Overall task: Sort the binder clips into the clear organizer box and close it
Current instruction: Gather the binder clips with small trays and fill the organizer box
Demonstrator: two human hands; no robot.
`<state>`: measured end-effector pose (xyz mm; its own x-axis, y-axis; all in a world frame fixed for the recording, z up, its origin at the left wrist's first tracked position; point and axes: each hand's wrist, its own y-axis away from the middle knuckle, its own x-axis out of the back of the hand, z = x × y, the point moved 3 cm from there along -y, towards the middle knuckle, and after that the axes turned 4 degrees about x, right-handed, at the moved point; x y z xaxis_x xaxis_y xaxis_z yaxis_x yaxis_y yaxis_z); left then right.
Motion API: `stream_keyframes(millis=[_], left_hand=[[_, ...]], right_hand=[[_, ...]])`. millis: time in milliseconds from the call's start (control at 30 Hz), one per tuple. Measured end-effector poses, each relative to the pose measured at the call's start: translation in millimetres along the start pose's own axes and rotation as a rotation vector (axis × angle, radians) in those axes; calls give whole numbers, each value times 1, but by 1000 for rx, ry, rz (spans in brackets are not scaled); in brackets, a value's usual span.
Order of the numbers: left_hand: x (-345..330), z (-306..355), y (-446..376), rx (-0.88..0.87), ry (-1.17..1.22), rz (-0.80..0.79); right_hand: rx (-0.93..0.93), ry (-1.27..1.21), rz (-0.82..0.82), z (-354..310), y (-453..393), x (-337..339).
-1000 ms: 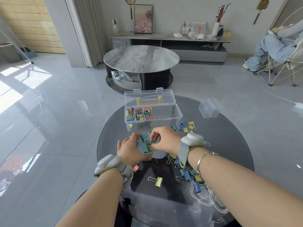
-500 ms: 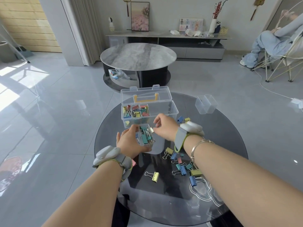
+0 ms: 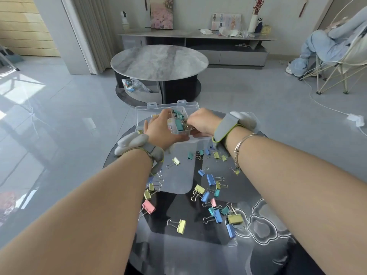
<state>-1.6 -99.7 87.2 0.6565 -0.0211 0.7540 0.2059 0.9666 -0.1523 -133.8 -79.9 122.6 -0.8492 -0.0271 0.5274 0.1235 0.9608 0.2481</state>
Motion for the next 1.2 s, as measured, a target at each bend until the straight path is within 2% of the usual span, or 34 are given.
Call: stream_keyframes(millis=[200, 333, 500, 733, 900, 1067, 1200], left_hand=[[-37, -16, -41, 2, -125, -95], [-47, -43, -50, 20, -286, -204], [-50, -64, -50, 6, -338, -252], [-52, -64, -44, -24, -457, -291], [-46, -58, -47, -7, -439, -271], [-44, -39, -51, -19, -445, -272], [-56, -11, -58, -72, -450, -283]], right_hand=[[5, 277, 107, 13, -35, 2], [24, 304, 64, 25, -52, -16], [-20, 543, -76, 25, -48, -40], [-151, 290, -70, 27, -60, -40], [-131, 191, 10, 31, -60, -32], [-78, 46, 87, 39, -69, 0], [-84, 94, 198, 59, -63, 53]])
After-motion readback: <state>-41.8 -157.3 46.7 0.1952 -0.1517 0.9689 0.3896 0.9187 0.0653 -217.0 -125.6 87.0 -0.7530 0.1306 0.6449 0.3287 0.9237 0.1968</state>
